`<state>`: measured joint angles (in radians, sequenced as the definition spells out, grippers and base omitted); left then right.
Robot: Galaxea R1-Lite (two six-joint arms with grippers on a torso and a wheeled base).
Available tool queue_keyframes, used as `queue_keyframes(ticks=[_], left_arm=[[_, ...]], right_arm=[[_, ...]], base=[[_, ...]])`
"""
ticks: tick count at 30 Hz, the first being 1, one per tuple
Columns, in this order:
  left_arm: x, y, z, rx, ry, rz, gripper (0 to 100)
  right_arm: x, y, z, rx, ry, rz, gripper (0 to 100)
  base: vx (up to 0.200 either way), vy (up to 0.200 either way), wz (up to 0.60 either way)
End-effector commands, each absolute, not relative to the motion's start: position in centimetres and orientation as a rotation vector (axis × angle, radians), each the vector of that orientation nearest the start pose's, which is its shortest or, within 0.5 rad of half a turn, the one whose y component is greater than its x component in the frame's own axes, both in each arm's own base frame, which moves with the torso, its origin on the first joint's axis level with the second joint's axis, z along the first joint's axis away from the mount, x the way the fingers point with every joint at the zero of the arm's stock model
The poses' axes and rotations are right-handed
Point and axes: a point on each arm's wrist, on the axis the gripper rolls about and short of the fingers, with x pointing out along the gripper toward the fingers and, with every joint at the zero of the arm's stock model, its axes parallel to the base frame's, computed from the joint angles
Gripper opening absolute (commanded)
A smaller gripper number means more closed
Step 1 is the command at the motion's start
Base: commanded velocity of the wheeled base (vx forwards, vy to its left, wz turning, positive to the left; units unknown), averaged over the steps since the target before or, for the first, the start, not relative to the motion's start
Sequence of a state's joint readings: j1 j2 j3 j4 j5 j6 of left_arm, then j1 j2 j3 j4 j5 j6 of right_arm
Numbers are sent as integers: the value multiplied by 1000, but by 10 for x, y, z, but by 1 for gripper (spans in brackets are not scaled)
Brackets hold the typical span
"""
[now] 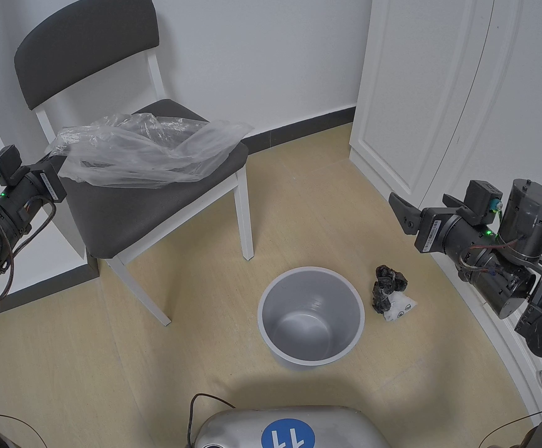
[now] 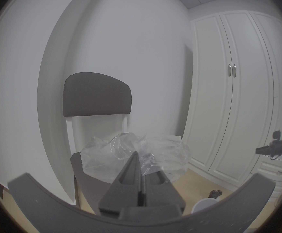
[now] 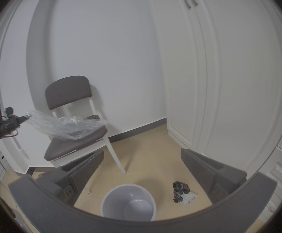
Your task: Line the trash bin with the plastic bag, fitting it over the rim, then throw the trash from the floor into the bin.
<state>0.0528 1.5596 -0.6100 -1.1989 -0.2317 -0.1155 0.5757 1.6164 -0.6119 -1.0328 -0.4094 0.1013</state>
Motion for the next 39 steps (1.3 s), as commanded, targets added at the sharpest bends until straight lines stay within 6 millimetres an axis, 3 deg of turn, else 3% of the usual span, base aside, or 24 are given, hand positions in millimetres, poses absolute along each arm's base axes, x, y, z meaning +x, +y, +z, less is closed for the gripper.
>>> queue_keyframes(ticks=[1, 10, 22, 39], left_arm=[[249, 4, 234, -78, -264, -212, 0], [236, -12, 242, -90, -292, -268, 0], [200, -31, 257, -103, -363, -369, 0], [180, -38, 261, -112, -391, -412, 0]], right_arm=[[246, 141, 179, 104, 33, 149, 100], [253, 149, 166, 151, 34, 188, 100], [250, 160, 154, 143, 63, 241, 100], [248, 178, 165, 102, 20, 363, 100]], base=[[0, 0, 0], [0, 0, 0], [0, 0, 0], [0, 0, 0]])
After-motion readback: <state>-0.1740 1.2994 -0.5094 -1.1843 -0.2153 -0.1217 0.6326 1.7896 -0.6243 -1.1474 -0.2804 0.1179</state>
